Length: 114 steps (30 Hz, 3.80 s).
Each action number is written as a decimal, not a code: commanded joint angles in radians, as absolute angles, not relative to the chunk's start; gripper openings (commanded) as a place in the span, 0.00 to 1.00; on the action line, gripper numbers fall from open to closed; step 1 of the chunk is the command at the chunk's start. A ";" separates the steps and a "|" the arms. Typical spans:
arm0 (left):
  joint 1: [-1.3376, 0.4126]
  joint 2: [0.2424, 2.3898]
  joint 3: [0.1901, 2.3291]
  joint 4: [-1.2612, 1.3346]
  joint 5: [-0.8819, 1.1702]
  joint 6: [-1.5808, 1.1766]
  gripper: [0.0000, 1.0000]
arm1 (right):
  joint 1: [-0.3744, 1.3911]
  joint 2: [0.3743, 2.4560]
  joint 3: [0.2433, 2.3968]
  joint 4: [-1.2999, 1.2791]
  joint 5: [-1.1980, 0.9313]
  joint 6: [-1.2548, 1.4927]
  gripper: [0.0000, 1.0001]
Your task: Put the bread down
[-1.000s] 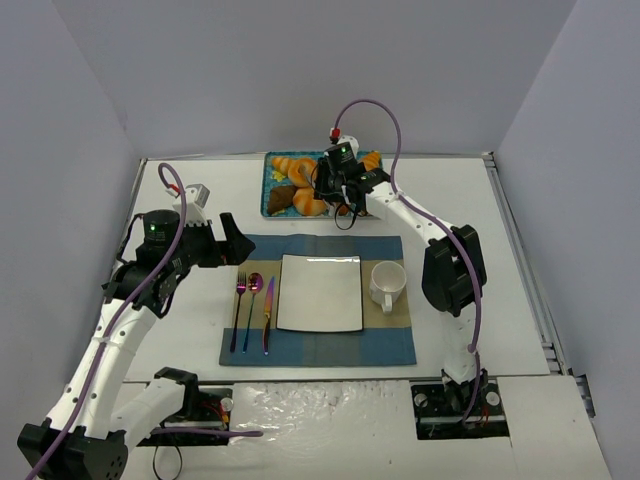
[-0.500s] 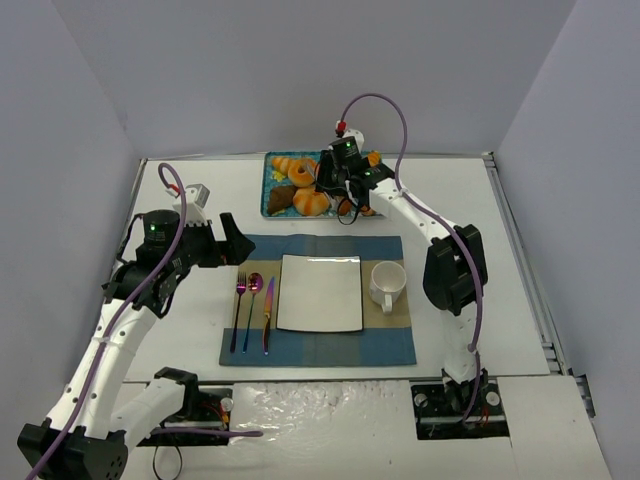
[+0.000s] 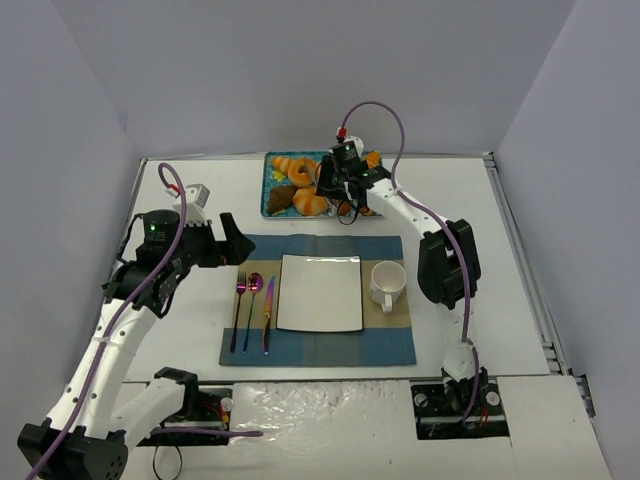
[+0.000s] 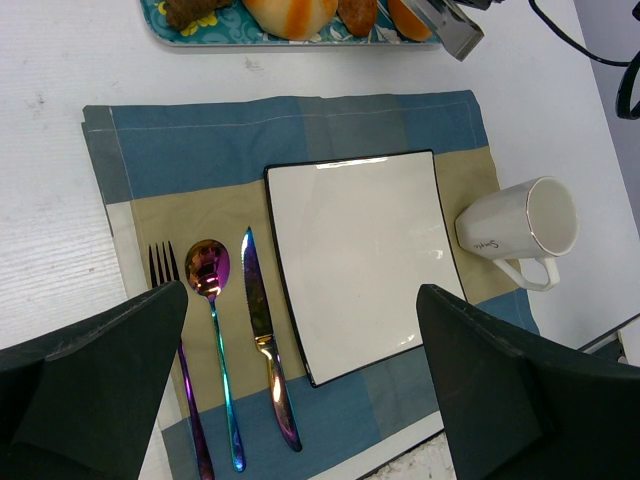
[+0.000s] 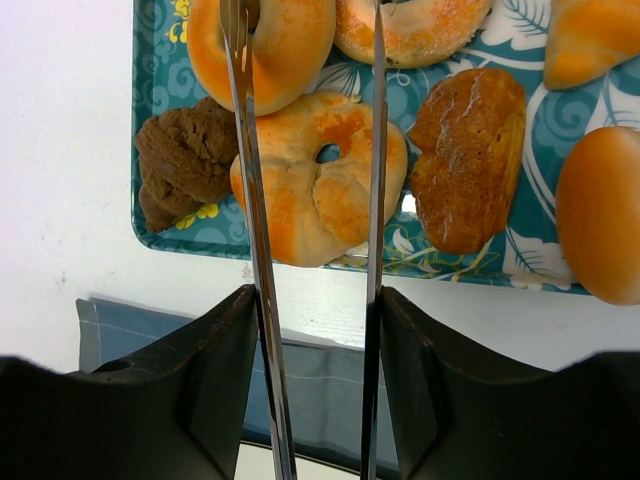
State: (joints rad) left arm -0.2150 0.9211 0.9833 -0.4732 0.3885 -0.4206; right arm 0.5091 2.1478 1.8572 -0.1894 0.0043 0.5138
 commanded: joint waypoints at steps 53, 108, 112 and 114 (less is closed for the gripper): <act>-0.218 0.913 0.990 -0.414 0.401 -0.410 0.97 | 0.465 2.102 1.790 -0.018 -0.158 0.601 0.13; -0.219 0.913 0.990 -0.416 0.394 -0.410 0.97 | 0.642 1.250 1.059 -0.106 -0.359 0.622 0.05; -0.219 0.914 0.991 -0.416 0.393 -0.410 0.97 | 0.689 1.229 1.012 -0.128 -0.337 0.625 0.05; -0.219 0.916 0.990 -0.416 0.395 -0.410 0.97 | 0.702 1.222 0.991 -0.133 -0.328 0.630 0.05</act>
